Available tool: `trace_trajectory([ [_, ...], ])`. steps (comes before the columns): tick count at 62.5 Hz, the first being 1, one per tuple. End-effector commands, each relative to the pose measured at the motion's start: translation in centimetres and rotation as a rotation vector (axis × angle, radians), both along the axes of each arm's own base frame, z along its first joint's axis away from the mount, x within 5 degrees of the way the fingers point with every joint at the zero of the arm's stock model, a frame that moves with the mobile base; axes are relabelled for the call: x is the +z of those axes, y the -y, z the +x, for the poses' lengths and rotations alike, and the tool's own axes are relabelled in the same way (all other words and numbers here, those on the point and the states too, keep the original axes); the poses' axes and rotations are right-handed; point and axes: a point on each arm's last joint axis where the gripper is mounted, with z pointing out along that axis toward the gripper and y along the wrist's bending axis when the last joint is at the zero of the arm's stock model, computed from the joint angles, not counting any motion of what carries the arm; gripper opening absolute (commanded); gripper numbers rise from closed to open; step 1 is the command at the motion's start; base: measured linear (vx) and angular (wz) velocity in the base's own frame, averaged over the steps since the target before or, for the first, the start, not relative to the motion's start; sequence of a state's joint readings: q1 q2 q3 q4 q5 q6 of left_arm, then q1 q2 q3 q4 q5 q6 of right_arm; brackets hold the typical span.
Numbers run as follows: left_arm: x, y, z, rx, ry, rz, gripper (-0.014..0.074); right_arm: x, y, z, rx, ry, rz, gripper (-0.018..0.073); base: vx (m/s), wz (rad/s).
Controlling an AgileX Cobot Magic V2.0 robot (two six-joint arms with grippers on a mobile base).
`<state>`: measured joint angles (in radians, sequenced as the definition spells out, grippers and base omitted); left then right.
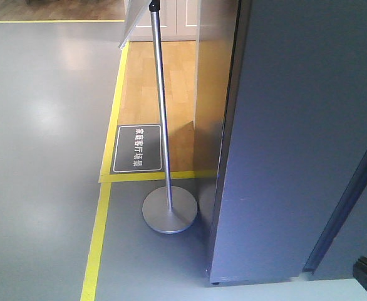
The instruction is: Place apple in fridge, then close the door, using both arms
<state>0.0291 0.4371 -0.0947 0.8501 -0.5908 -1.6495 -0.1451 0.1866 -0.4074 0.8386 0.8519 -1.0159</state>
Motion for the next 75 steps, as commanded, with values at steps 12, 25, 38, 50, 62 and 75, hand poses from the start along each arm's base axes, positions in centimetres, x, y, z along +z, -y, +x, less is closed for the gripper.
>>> trace_trajectory([
  [12, -1.6, -1.8, 0.1, 0.279, 0.156, 0.464, -0.0008, 1.2, 0.1, 0.2, -0.025, 0.059, 0.036, -0.0006, 0.00, 0.00],
  [25, -4.5, -2.8, -0.9, 0.360, 0.015, 0.608, -0.0008, 1.2, 0.1, 0.2, -0.025, 0.059, 0.036, -0.0006, 0.00, 0.00],
  [38, -6.0, -3.1, -2.0, 0.364, -0.065, 0.706, -0.0008, 1.2, 0.1, 0.2, -0.025, 0.059, 0.036, -0.0006, 0.00, 0.00],
  [50, -6.6, -3.6, -3.2, 0.403, -0.094, 0.730, -0.0008, 1.2, 0.1, 0.2, -0.025, 0.059, 0.036, -0.0006, 0.00, 0.00],
  [62, -6.7, -3.8, -3.5, 0.416, -0.097, 0.728, -0.0008, 1.2, 0.1, 0.2, -0.021, 0.055, 0.035, -0.0006, 0.00, 0.00],
  [75, -6.7, -3.7, -3.5, 0.416, -0.096, 0.726, -0.0008, 1.2, 0.0, 0.1, -0.015, 0.050, 0.035, -0.0006, 0.00, 0.00],
])
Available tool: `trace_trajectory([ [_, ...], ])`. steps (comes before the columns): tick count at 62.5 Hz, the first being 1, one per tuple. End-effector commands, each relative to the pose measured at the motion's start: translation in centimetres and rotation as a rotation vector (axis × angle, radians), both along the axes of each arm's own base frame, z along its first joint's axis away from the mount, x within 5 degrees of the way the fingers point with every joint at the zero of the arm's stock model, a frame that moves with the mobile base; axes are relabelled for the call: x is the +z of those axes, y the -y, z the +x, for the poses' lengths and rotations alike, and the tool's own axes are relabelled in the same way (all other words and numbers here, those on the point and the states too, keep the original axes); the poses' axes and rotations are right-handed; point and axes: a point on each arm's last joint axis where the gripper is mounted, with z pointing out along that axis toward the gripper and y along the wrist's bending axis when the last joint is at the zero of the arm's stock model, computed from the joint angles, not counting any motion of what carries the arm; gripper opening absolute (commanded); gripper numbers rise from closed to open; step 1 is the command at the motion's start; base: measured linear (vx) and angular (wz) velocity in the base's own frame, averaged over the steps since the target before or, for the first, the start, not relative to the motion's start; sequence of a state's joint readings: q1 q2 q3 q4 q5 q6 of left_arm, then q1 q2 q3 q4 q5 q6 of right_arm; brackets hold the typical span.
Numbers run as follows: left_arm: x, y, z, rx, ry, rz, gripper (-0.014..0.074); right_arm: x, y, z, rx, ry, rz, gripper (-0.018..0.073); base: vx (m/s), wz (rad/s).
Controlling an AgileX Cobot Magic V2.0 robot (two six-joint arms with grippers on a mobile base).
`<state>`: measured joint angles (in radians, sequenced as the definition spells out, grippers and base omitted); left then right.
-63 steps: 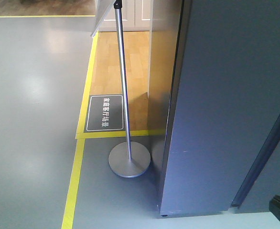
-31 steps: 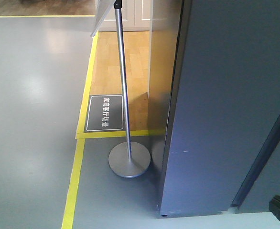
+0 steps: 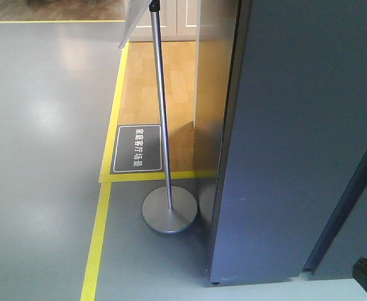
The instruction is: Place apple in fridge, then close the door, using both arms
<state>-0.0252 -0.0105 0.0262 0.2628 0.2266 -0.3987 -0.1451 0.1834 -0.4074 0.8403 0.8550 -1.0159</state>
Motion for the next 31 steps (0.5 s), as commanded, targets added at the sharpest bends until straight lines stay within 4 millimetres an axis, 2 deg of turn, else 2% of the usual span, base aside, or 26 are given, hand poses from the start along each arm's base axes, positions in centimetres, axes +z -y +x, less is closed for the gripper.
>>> trace_trajectory([
  [1, -0.33, 0.19, 0.05, -0.023, 0.049, -0.003, -0.0008, 1.16, 0.05, 0.19, -0.017, 0.048, 0.035, -0.0006, 0.00, 0.00],
  [31, -0.30, 0.19, 0.05, -0.023, 0.049, -0.003, -0.0008, 1.14, 0.03, 0.17, -0.014, 0.046, 0.034, -0.0006, 0.00, 0.00],
])
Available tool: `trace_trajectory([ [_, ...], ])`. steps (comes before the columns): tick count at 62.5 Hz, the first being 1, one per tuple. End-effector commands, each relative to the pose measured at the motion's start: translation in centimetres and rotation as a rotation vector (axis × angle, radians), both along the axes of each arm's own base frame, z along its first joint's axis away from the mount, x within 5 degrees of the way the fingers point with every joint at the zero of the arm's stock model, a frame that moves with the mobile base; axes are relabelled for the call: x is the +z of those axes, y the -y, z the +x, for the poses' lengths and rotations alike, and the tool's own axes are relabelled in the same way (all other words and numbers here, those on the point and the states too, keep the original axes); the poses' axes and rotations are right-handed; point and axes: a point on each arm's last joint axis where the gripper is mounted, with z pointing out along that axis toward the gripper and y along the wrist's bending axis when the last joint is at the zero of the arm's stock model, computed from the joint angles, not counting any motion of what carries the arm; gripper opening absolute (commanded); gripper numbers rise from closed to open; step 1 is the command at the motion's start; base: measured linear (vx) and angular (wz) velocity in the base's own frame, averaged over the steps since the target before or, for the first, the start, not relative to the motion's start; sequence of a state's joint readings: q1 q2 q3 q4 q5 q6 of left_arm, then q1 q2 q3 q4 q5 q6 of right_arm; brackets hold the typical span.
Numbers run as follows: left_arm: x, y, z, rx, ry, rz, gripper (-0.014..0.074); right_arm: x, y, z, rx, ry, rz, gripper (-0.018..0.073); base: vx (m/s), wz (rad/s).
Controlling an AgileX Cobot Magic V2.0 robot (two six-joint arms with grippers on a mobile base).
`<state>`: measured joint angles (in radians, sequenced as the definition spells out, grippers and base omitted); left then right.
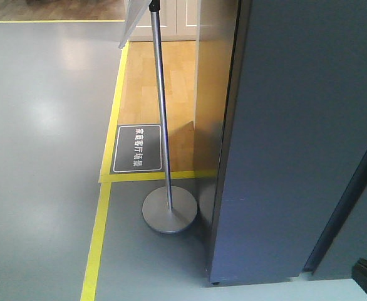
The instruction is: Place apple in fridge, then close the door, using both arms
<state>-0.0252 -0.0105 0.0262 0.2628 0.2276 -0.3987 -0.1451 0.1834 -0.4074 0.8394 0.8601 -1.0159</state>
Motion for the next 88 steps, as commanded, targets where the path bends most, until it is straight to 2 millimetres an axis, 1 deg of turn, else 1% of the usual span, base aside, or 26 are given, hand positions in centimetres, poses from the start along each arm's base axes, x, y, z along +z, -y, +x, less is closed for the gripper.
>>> trace_trajectory([
  [1, -0.3, 0.2, 0.1, -0.023, 0.050, -0.003, -0.0008, 1.2, 0.0, 0.2, -0.018, 0.049, 0.036, -0.0006, 0.00, 0.00],
  [29, -0.3, 0.2, 0.1, -0.023, 0.050, -0.003, -0.0008, 1.2, 0.0, 0.2, -0.018, 0.049, 0.036, -0.0006, 0.00, 0.00],
  [39, -0.3, 0.2, 0.1, -0.023, 0.050, -0.003, -0.0008, 1.4, 0.4, 0.3, -0.050, 0.089, 0.019, -0.0006, 0.00, 0.00],
  [50, -0.3, 0.2, 0.1, -0.023, 0.050, -0.003, -0.0008, 1.0, 0.5, -0.3, 0.033, 0.085, -0.065, -0.0006, 0.00, 0.00],
  [56, -0.3, 0.2, 0.1, -0.023, 0.050, -0.003, -0.0008, 1.0, 1.0, -0.1, -0.007, 0.088, -0.060, -0.0006, 0.00, 0.00],
  [61, -0.3, 0.2, 0.1, -0.023, 0.050, -0.003, -0.0008, 1.0, 1.6, 0.4, -0.103, 0.110, 0.007, -0.0006, 0.00, 0.00],
  [66, -0.3, 0.2, 0.1, -0.023, 0.050, -0.003, -0.0008, 0.1, 2.4, 1.3, -0.214, 0.139, 0.095, -0.0006, 0.00, 0.00],
  [70, -0.3, 0.2, 0.1, -0.023, 0.050, -0.003, -0.0008, -1.5, 2.9, 1.6, -0.291, 0.153, 0.182, -0.0006, 0.00, 0.00],
  [74, -0.3, 0.2, 0.1, -0.023, 0.050, -0.003, -0.0008, -3.0, 3.4, 1.6, -0.353, 0.187, 0.268, -0.0006, 0.00, 0.00],
  [75, -0.3, 0.2, 0.1, -0.023, 0.050, -0.003, -0.0008, -3.6, 3.5, 1.5, -0.365, 0.191, 0.272, -0.0006, 0.00, 0.00],
  [82, -0.3, 0.2, 0.1, -0.023, 0.050, -0.003, -0.0008, -6.2, 4.0, 1.3, -0.416, 0.214, 0.344, -0.0006, 0.00, 0.00],
  [88, -0.3, 0.2, 0.1, -0.023, 0.049, -0.004, -0.0008, -7.4, 4.2, 1.4, -0.442, 0.218, 0.376, -0.0006, 0.00, 0.00],
])
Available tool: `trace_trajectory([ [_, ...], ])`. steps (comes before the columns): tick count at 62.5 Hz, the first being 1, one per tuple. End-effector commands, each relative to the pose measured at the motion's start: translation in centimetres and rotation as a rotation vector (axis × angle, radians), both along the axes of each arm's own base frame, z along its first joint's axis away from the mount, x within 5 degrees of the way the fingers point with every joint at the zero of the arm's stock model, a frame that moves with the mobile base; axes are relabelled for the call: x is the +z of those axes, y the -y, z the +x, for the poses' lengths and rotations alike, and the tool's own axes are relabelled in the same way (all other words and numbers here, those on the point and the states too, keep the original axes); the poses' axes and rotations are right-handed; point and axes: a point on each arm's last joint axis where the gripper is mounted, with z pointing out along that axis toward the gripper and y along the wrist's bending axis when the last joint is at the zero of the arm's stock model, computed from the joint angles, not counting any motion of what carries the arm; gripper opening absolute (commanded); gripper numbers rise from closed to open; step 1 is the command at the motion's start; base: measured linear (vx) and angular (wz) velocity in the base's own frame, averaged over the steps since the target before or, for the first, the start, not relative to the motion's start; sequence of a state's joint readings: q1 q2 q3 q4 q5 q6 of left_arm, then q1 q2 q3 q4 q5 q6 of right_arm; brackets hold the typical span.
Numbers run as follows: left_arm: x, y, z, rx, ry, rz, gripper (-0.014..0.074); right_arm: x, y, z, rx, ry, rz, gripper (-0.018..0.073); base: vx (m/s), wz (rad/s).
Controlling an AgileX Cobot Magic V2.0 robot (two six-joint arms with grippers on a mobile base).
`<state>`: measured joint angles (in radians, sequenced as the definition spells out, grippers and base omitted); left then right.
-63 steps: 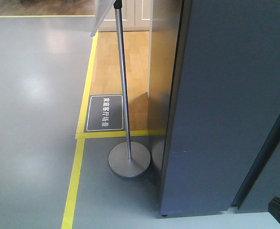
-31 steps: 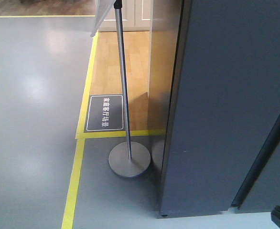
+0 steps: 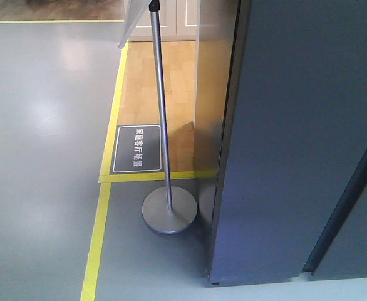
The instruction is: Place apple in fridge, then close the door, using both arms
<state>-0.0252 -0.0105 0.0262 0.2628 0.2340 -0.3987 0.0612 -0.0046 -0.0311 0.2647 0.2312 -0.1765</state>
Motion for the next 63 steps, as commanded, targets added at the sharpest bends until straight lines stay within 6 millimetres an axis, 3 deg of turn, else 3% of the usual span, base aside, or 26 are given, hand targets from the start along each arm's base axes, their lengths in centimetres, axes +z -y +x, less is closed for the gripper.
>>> trace_trajectory([
  [1, -0.2, 0.2, 0.1, -0.024, 0.056, -0.004, -0.0008, 0.6, 0.4, 0.0, -0.052, 0.123, 0.043, -0.0006, 0.00, 0.00],
  [8, -0.2, 0.2, 0.1, -0.024, 0.056, -0.004, -0.0008, -0.6, 0.5, 0.2, -0.064, 0.141, 0.071, -0.0006, 0.00, 0.00],
  [63, -0.2, 0.2, 0.1, -0.024, 0.056, -0.004, -0.0008, 0.5, 0.5, 0.1, -0.057, 0.261, 0.028, -0.0006, 0.00, 0.00],
])
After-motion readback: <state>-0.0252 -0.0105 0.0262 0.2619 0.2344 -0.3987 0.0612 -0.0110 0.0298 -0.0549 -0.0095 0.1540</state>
